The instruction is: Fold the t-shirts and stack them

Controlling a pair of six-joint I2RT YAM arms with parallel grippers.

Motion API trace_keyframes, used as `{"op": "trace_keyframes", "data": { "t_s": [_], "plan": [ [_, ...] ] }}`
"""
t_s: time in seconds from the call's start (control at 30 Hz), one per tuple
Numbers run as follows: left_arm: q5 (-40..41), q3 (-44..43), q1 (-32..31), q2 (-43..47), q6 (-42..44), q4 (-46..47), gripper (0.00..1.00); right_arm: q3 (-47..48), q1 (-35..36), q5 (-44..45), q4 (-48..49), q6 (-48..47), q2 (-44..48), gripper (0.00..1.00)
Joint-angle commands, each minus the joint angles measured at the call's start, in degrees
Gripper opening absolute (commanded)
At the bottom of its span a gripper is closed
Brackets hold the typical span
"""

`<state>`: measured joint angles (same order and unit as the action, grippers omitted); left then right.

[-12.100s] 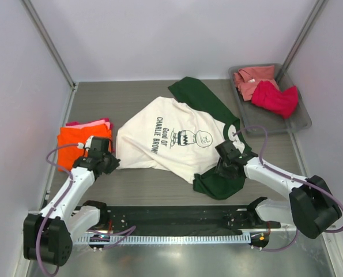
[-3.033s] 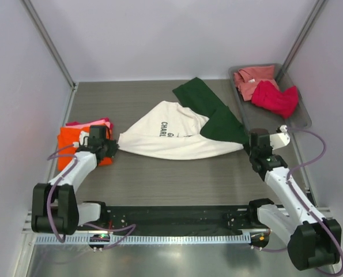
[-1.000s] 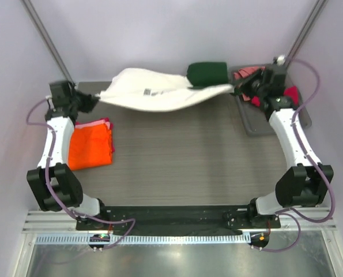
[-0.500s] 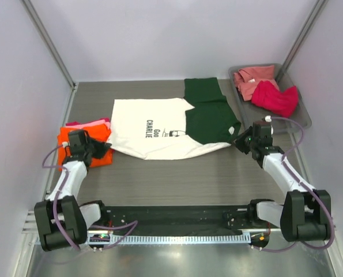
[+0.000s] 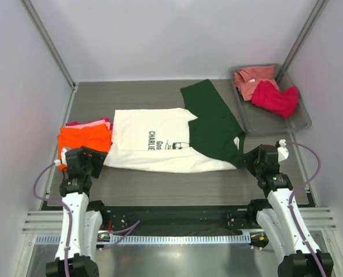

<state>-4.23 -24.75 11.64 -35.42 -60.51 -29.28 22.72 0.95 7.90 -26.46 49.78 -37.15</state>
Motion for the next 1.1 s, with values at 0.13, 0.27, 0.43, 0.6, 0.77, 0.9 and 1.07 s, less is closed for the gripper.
{"op": "trace_keyframes", "data": {
  "t_s": [0.13,0.27,0.43,0.6,0.77,0.9,1.07],
  "plan": [
    [3.8,-5.2,-0.1,4.4,3.5,-10.8,0.96,8.1,-0.2,6.4,-9.6,-4.3,3.7,0.67],
    [3.7,-11.8,0.0,1.3,8.8,-12.3,0.98,10.7,-0.2,-2.4,-5.3,-9.0,2.7,0.65],
    [0.6,-20.1,-0.2,-9.6,12.3,-9.1,0.98,16.7,0.5,-8.2,-1.0,-14.4,-8.9,0.49],
    [0.8,-22.4,-1.3,-19.8,10.9,-3.3,0.95,21.1,4.2,-11.2,2.1,-15.6,-19.1,0.35],
    [5.4,-22.9,-1.3,-30.3,9.8,3.8,0.94,23.2,8.8,-8.9,4.9,-14.7,-23.9,0.26],
    [8.4,-23.6,-1.2,-37.2,8.3,8.0,0.93,24.6,11.3,-8.2,6.2,-14.8,-26.7,0.18],
    [10.6,-26.4,-0.2,-47.7,7.8,11.7,0.92,25.8,12.5,-8.2,6.7,-15.2,-29.6,0.17]
  ]
}}
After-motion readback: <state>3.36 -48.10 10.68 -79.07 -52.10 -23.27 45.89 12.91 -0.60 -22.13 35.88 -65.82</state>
